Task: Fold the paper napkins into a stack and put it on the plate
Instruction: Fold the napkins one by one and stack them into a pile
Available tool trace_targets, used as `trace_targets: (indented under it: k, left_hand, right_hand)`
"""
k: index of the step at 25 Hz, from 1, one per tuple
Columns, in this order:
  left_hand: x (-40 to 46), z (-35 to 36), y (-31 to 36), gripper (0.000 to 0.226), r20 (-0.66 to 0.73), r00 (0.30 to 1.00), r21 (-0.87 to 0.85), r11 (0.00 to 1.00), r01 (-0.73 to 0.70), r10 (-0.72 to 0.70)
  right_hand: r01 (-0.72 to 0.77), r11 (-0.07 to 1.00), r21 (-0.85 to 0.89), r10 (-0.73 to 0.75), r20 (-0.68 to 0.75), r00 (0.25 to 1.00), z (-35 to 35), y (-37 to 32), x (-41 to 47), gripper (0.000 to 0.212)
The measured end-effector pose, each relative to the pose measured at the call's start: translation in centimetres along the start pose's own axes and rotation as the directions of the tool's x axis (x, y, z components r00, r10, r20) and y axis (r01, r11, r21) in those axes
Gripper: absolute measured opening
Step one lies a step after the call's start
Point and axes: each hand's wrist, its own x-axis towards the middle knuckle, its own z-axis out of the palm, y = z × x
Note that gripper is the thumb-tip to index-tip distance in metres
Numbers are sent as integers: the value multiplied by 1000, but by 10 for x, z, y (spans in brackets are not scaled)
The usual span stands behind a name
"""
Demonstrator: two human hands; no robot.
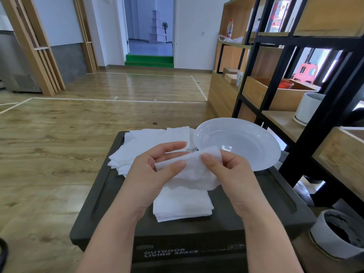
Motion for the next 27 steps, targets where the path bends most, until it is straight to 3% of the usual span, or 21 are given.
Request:
trace_targets:
  k: [2,5,8,11,14,16,17,18,20,22,24,27]
  left_hand:
    - [0,2,-2,40,-72,997,21,999,35,-33]
    - [2,2,-7,44,-165,982,21,995,95,-90]
    - [2,0,-8,28,-240,968,19,996,86,-79]
    - [2,-2,-8,5,-285,957,164,986,-6,54]
    - [2,-3,-5,6,-279,949,294,954,-58,144]
    - [1,-1,-4,5,-250,953,347,935,-76,170]
    - [2,0,-4,6,-237,957,348,934,-79,169]
    - [2,0,-4,10,-226,962,326,942,-76,155]
    - [2,-1,-7,29,-216,972,289,957,-30,96]
    - [2,-4,-9,31,-204,979,272,960,61,-5]
    - [4,-6,-15,12,-218,972,169,978,120,-82]
    - [9,-3,-27,24,-320,939,161,969,189,-130]
  right_hand:
    - [50,998,23,-49,-35,998,5,1,1,13]
    - [75,997,11,-74,-57,996,6,4,2,13]
    - [98,994,-39,-101,-71,992,3,4,1,12]
    - [106,983,-153,-133,-180,975,-1,6,3,4]
    - [89,957,-277,-164,-263,951,-2,8,5,26]
    - [85,961,-262,-124,-139,982,-1,7,5,46]
    - [93,961,-262,-114,-63,992,0,8,5,45]
    - [107,962,-251,-115,-17,993,1,9,4,33]
    - [80,978,-194,-92,-56,994,3,11,5,9]
    - [22,986,-166,-42,-120,992,7,15,6,13]
    - [-28,989,-144,4,-165,986,11,18,7,18]
    - [-133,977,-167,92,-235,968,16,25,10,24]
